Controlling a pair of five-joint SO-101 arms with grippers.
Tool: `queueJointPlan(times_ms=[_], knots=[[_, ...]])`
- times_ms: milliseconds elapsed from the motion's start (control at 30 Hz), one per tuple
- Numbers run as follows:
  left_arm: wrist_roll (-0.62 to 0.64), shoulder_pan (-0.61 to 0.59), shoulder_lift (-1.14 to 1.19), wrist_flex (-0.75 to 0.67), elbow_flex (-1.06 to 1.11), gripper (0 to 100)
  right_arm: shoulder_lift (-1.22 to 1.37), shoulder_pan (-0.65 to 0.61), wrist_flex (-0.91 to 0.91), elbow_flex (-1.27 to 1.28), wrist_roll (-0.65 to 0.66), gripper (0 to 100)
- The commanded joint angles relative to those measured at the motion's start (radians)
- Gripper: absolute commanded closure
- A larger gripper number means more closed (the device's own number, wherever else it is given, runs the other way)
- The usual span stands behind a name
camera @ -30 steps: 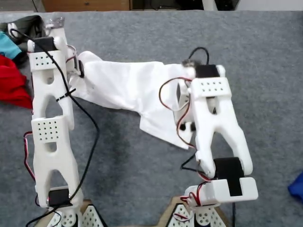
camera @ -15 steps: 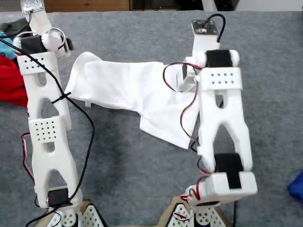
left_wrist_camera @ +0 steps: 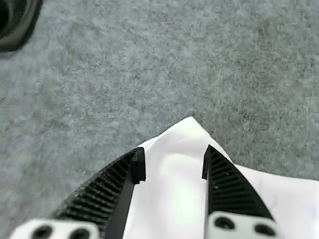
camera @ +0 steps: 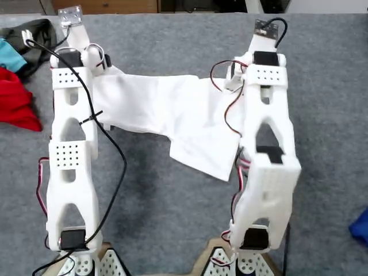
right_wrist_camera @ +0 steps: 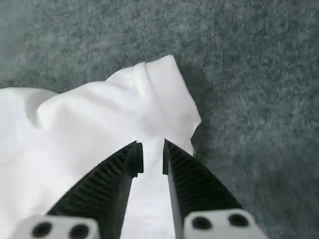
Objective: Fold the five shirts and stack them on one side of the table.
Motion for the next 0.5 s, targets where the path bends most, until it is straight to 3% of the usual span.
queueJointPlan(times_ms=[0, 467], knots=[[0.006, 0.017, -0.001, -0.051, 0.002, 80, 0.131, 0.018, 0.029, -0.225, -0.012, 90.8], [0.005, 0.018, 0.119, -0.167, 0.0, 91, 0.513, 0.018, 0.328, -0.917, -0.012, 90.8]])
